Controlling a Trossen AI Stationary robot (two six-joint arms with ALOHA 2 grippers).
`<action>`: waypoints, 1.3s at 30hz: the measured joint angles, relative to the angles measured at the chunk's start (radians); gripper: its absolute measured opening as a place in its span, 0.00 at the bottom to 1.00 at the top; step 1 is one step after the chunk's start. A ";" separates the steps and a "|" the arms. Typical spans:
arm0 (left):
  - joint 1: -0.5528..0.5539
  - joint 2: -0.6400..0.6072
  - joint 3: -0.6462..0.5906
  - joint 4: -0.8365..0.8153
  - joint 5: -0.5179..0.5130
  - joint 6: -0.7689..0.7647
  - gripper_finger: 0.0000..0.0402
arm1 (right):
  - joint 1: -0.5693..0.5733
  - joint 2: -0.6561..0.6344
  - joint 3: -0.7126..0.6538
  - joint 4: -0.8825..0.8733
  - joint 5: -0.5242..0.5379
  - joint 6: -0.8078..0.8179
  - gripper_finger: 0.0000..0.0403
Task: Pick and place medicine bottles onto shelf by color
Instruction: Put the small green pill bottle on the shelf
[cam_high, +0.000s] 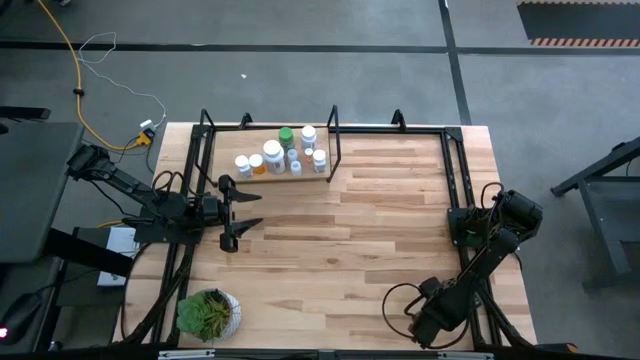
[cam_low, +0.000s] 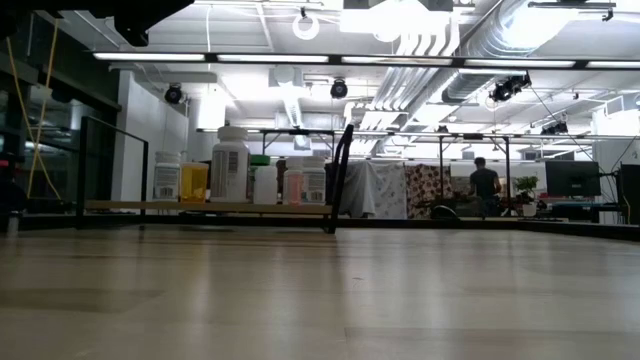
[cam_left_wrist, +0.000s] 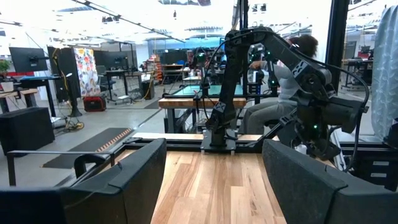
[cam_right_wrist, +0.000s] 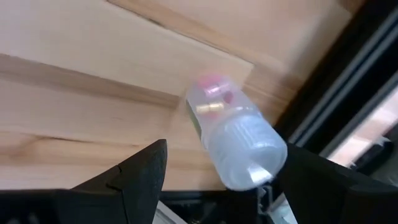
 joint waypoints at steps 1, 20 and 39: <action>0.000 0.000 0.000 0.000 0.000 0.000 0.64 | -0.001 0.000 0.000 0.004 0.017 0.001 0.69; 0.000 0.000 0.000 0.000 0.000 0.000 0.64 | -0.102 -0.008 0.001 0.087 0.103 -0.152 0.69; 0.000 0.000 0.000 0.000 0.000 0.000 0.64 | -0.039 -0.018 0.002 0.115 0.096 -0.040 0.69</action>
